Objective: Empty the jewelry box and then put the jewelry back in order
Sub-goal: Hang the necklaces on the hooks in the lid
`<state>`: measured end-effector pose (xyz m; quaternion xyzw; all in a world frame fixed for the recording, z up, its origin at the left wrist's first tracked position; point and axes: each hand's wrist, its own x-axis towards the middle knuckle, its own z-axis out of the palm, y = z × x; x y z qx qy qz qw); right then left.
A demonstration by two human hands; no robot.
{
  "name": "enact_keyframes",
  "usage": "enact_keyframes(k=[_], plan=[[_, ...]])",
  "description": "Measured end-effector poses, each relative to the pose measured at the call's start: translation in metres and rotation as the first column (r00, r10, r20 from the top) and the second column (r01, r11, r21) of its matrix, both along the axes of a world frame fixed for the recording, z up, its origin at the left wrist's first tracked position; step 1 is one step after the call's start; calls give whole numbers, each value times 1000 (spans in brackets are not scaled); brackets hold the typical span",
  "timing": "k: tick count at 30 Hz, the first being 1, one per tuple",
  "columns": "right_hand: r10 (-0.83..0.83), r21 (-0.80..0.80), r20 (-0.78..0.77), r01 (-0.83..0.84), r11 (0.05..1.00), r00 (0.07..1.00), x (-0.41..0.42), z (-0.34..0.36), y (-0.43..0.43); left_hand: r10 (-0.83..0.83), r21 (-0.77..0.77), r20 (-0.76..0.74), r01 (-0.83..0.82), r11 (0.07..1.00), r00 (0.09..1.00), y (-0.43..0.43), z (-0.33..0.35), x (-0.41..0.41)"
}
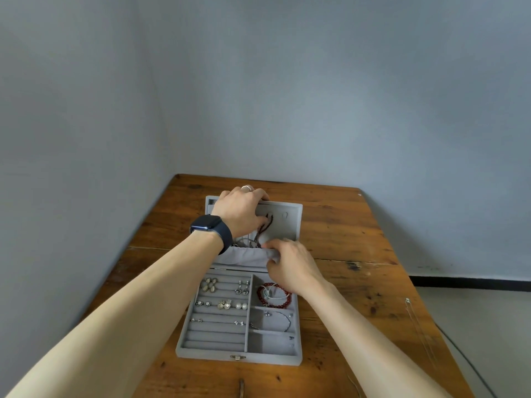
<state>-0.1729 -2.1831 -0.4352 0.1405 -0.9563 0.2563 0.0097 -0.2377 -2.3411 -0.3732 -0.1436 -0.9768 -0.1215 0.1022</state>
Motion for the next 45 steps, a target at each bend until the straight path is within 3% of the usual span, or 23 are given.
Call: enact_keyframes(k=[3, 9, 12, 21, 34, 45], plan=[[-61, -27, -94, 59, 998, 994, 1, -4, 7, -13, -1, 9, 13, 1000, 1000, -1, 0, 0], [-27, 237, -356, 119, 964, 934, 7, -7, 11, 0, -6, -10, 0, 1000, 1000, 2, -2, -1], [1, 268, -403, 117, 956, 915, 10, -13, 13, -21, -6, 11, 21, 1000, 1000, -1, -1, 0], [-19, 134, -395, 78, 988, 919, 40, -10, 17, 23, 9, -60, -23, 1000, 998, -17, 5, 39], [-156, -26, -398, 159, 987, 904, 189, -19, 41, 52, 187, 45, -60, 981, 998, -26, -68, 230], [-404, -103, -225, 391, 915, 887, 330, -70, 104, -125, 214, 17, 119, 970, 992, 50, -112, 335]])
